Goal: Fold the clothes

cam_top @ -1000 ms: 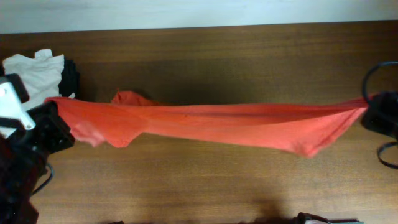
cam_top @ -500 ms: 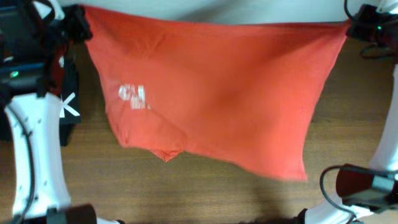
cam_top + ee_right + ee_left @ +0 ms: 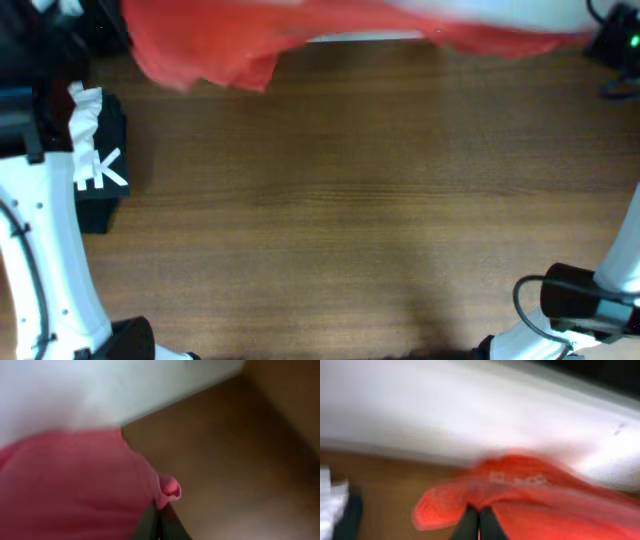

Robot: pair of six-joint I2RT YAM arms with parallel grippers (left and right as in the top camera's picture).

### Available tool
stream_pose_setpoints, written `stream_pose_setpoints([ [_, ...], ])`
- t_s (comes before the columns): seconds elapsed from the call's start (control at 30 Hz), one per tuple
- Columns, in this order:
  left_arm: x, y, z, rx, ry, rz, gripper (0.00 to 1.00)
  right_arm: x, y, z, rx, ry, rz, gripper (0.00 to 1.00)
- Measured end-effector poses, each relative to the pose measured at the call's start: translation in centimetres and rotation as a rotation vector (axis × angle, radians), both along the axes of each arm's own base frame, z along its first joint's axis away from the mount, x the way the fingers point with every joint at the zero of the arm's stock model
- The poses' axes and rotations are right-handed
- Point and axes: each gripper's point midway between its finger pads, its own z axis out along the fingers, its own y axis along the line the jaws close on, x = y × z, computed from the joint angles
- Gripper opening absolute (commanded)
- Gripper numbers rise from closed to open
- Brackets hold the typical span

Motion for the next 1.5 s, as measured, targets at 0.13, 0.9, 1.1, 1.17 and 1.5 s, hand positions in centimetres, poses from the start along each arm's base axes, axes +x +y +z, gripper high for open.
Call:
stream_pose_setpoints([
  [0.13,-2.3,-3.0,-13.9,-0.027,0.504,-0.108,0.00,-1.5,-0.4,-9.8,0.048,0.330,-0.003,0.04],
  [0.9,-23.6,-5.6,-23.9,-0.004,0.970,-0.189,0.00,-20.7,0.2,-24.0,0.285,0.934,-0.202,0.04],
  [1.1,-19.9,-5.5,-22.9,-0.014,0.772,-0.141,0.00,-17.8,-0.7,-23.2,0.249,0.756,-0.204,0.04],
  [1.17,-17.1,-5.4,-24.5,-0.018,0.726,-0.127,0.00,-16.2,-0.9,-23.5,0.257,0.698,-0.193,0.04],
  [1.5,-6.3,-5.1,-34.5,-0.055,0.688,-0.070,0.00,-6.0,0.3,-26.9,0.205,0.497,-0.044,0.04],
])
